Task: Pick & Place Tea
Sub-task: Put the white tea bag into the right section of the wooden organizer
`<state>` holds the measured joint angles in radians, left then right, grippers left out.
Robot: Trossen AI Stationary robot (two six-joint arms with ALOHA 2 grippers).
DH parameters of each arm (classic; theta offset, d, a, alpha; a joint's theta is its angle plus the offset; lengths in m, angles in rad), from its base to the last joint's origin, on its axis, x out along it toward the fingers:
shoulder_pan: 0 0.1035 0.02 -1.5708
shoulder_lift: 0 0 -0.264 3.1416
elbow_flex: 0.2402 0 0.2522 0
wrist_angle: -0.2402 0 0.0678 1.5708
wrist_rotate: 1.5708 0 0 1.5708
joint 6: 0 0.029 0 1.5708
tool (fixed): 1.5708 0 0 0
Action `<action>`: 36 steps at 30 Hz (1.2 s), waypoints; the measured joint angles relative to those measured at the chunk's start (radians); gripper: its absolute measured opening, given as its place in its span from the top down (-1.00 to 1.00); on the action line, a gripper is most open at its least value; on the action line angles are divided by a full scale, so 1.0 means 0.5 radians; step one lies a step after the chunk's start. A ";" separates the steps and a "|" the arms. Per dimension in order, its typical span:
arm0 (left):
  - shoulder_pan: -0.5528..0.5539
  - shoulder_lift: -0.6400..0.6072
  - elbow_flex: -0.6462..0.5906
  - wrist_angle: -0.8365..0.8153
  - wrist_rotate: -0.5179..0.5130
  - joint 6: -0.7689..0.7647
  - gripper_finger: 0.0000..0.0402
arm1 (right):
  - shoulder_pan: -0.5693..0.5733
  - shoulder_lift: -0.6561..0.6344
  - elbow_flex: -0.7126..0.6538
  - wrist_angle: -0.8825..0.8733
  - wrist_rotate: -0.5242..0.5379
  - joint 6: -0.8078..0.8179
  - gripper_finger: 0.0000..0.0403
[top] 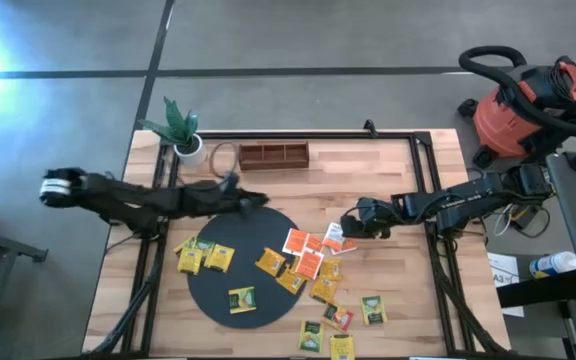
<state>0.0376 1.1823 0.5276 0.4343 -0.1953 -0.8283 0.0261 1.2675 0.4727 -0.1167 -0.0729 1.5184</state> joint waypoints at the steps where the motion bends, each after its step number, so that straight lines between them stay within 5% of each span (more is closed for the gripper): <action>1: 0.001 0.092 0.065 0.010 0.046 0.034 0.29 | 0.000 0.000 -0.004 -0.004 0.006 -0.003 0.23; 14: 0.095 1.112 0.761 -0.130 0.624 0.370 0.29 | -0.002 0.230 -0.052 0.248 0.104 0.040 0.26; 36: 0.074 1.768 1.219 -0.172 1.067 0.277 0.29 | -0.023 0.323 -0.044 0.365 0.259 0.000 0.33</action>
<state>0.0743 2.0662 1.1370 0.3485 0.3382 -0.6900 0.0147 1.4291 0.4507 0.0661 0.0566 1.5185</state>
